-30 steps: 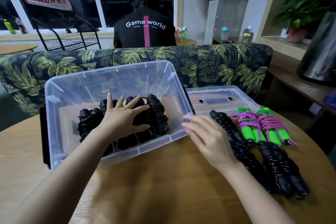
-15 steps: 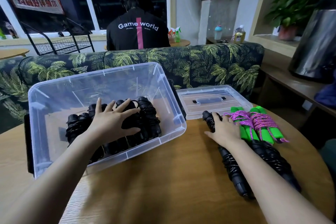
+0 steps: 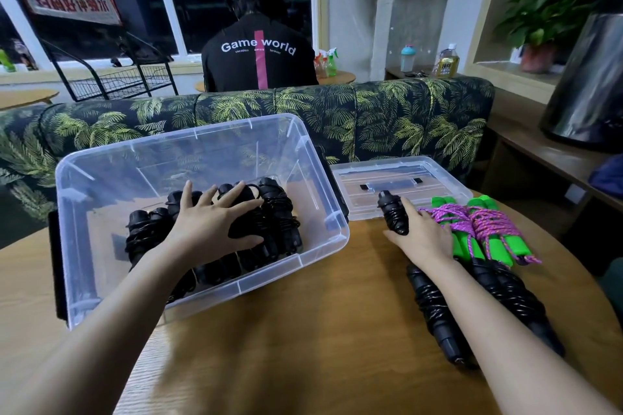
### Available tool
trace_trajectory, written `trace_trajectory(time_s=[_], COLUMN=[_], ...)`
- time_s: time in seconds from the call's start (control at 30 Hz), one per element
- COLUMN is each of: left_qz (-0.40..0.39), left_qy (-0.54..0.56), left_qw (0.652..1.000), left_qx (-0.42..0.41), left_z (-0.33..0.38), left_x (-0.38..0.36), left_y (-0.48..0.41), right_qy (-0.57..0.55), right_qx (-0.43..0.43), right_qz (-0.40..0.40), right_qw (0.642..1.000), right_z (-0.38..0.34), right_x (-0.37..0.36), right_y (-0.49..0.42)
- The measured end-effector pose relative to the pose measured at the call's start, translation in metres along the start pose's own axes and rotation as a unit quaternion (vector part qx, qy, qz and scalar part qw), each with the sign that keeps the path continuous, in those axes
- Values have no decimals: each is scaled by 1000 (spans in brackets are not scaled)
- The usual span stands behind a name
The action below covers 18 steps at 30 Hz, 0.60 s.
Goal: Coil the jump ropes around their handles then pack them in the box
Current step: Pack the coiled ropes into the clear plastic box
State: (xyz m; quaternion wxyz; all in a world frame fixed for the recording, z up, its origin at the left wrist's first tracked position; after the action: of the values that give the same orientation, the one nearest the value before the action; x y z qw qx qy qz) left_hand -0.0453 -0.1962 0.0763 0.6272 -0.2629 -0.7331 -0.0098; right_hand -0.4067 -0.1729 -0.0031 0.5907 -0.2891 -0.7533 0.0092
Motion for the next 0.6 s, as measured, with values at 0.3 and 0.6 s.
trace_trajectory(time_s=[0.3,0.6], left_qz=[15,32], left_qy=[3,-1], left_qw=[1000,999], left_qx=[-4,9], left_z=[1,3], left_x=[1,1], left_y=[1,5], right_qy=[-103,-264], right_qx=[11,97], right_qz=[126,179], right_qw=[987,943], right_z=[-21,-108], right_x=[64,147], right_y=[11,62])
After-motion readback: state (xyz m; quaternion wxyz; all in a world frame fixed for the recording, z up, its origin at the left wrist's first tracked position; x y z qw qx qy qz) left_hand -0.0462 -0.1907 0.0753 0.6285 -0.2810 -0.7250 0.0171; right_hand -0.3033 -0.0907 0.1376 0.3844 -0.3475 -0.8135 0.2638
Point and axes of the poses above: each hand's wrist, its own y-axis away from the middle knuckle, its own x-axis out of the back of the hand, z = x × y, the point moved 8 cm from there along -y, towards the middle knuckle, and after that the axes turned 13 degrees about z, right-handed, at the moved point
